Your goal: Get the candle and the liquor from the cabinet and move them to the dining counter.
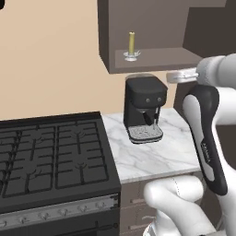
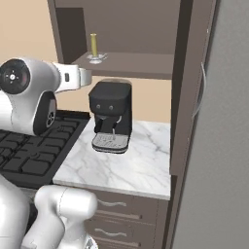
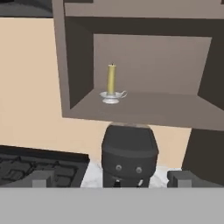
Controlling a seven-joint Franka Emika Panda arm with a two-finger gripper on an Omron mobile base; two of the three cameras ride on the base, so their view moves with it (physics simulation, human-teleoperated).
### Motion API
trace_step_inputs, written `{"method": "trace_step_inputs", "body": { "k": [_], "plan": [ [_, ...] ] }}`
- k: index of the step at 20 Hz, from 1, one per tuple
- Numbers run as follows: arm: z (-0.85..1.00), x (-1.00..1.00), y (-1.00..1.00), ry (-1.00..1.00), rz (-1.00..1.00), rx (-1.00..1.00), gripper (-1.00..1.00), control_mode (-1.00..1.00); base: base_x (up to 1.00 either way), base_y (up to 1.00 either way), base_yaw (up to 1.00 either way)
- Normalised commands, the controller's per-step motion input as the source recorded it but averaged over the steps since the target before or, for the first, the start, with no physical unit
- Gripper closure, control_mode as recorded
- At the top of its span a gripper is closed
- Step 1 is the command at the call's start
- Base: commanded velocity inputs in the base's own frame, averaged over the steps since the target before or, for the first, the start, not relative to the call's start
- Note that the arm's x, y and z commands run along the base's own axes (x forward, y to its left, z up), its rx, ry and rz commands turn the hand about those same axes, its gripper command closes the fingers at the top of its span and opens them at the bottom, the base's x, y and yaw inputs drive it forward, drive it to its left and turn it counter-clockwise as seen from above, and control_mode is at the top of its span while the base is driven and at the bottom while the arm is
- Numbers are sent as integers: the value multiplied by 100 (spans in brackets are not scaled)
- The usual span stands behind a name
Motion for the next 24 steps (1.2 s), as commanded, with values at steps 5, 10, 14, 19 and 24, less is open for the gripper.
{"method": "trace_step_inputs", "body": {
  "k": [5, 10, 14, 19, 24],
  "plan": [
    [29, 52, -5, -8, 0, 0, -100, -100, 0, 0, 0],
    [27, 64, -1, 0, 0, 0, -100, -100, 0, 0, 0],
    [22, 58, 0, 0, 2, 0, -100, -100, 0, 0, 0],
    [6, 39, -4, -2, 5, 0, -100, -100, 0, 0, 0],
    [0, 26, 0, -3, 8, 0, -100, -100, 0, 0, 0]
  ]
}}
